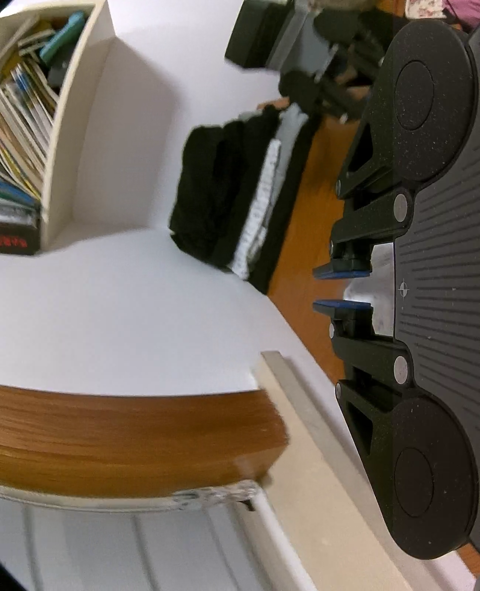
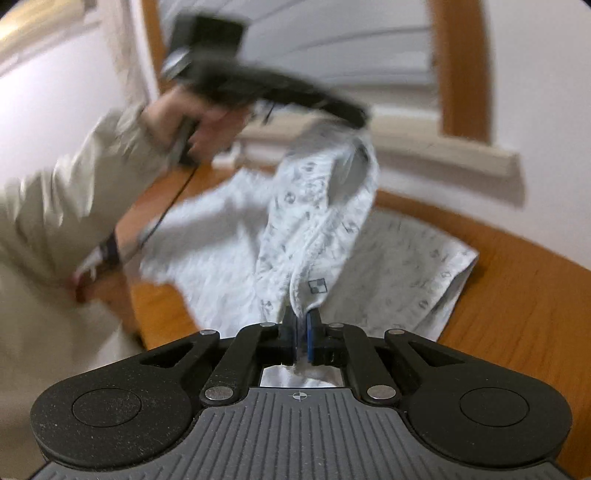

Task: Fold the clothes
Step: 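Pinch the garment fabric with the right tool while the left tool holds its pinch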

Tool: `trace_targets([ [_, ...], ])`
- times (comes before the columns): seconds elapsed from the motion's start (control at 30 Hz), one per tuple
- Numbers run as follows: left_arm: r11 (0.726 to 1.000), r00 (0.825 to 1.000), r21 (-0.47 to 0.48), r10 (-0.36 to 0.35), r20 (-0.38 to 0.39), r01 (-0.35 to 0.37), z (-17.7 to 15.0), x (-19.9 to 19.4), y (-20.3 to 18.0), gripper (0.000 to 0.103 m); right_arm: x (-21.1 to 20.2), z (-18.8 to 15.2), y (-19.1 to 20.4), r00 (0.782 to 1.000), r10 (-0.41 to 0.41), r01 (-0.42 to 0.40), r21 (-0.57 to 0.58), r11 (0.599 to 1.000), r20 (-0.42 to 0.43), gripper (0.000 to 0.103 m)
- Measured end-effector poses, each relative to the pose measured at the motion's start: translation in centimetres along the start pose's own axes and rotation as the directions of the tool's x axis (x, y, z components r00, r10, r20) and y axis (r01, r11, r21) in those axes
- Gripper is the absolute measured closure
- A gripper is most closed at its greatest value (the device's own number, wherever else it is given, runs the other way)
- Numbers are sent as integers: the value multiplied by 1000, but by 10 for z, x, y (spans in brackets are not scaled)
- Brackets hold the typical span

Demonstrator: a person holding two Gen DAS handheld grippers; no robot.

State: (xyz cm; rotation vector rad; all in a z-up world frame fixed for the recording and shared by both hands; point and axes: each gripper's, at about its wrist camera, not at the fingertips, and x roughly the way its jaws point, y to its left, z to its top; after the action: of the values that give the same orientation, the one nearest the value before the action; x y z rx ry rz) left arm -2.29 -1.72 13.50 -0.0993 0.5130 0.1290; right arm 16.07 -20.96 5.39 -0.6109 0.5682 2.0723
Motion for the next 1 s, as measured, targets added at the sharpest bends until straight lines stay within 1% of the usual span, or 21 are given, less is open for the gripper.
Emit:
trace_targets([
  [0.1, 1000, 998, 0, 10, -67, -10, -13, 19, 5, 91, 11, -10, 0, 998, -32, 32, -5, 999, -59, 94],
  [0.2, 1000, 995, -24, 14, -103, -17, -29, 27, 12, 90, 14, -19, -7, 995, -69, 69, 7, 998, -65, 86],
  [0.23, 999, 994, -41, 13, -110, -17, -34, 27, 15, 83, 13, -20, -9, 995, -76, 77, 10, 997, -63, 85],
  [0.3, 998, 994, -69, 1, -113, -9, -44, 22, 18, 74, 12, -24, -11, 995, -85, 86, 14, 996, -58, 85],
  [0.37, 996, 993, -85, -21, -120, 10, -53, 15, 17, 71, 11, -28, -13, 996, -78, 79, 20, 997, -53, 83],
  [0.4, 996, 991, -89, -31, -129, 19, -58, 13, 15, 66, 11, -30, -13, 996, -75, 76, 25, 997, -49, 83],
  [0.43, 996, 989, -88, -31, -145, 18, -63, 12, 13, 60, 11, -31, -13, 996, -75, 77, 31, 997, -45, 81],
  [0.47, 996, 986, -88, -32, -161, 17, -68, 11, 10, 57, 11, -33, -14, 996, -76, 77, 37, 996, -41, 76],
  [0.5, 996, 984, -86, -35, -177, 20, -73, 12, 8, 52, 12, -35, -14, 996, -79, 81, 42, 996, -36, 74],
  [0.53, 996, 980, -84, -39, -193, 23, -77, 13, 6, 45, 12, -36, -16, 996, -81, 82, 47, 995, -32, 70],
  [0.6, 997, 976, -82, -32, -218, 14, -82, 18, 3, 39, 15, -38, -17, 996, -82, 83, 55, 995, -29, 66],
  [0.7, 996, 968, -89, -14, -251, -8, -87, 30, 2, 38, 18, -40, -16, 996, -85, 87, 48, 995, -36, 67],
  [0.73, 996, 965, -91, -12, -262, -12, -89, 34, 2, 39, 17, -40, -15, 996, -87, 88, 42, 995, -29, 83],
  [0.77, 996, 963, -86, -10, -269, -13, -90, 37, 2, 41, 15, -40, -13, 996, -90, 91, 33, 995, -16, 93],
  [0.8, 997, 964, -82, -16, -266, -7, -91, 39, 2, 57, 10, -39, -11, 994, -106, 105, 20, 994, 3, 94],
  [0.83, 996, 966, -89, -28, -257, 5, -91, 38, 3, 93, 4, -37, -9, 992, -121, 121, 9, 993, 22, 96],
  [0.87, 995, 969, -94, -38, -243, 15, -91, 37, 4, 100, -4, -34, -7, 991, -126, 126, -2, 992, 38, 97],
  [0.9, 996, 979, -90, -32, -204, 14, -88, 32, 3, 101, -13, -30, -4, 989, -136, 137, -15, 990, 59, 97],
  [0.93, 997, 989, -70, -22, -144, 12, -84, 23, 0, 101, -20, -28, -2, 987, -148, 150, -29, 988, 63, 97],
  [0.97, 997, 996, -66, -38, -80, 33, -79, 13, -2, 101, -24, -26, -1, 986, -157, 159, -42, 986, 55, 97],
  [1.0, 997, 998, -63, -51, -24, 49, -75, 4, -3, 101, -24, -25, 1, 985, -169, 171, -56, 984, 34, 97],
])
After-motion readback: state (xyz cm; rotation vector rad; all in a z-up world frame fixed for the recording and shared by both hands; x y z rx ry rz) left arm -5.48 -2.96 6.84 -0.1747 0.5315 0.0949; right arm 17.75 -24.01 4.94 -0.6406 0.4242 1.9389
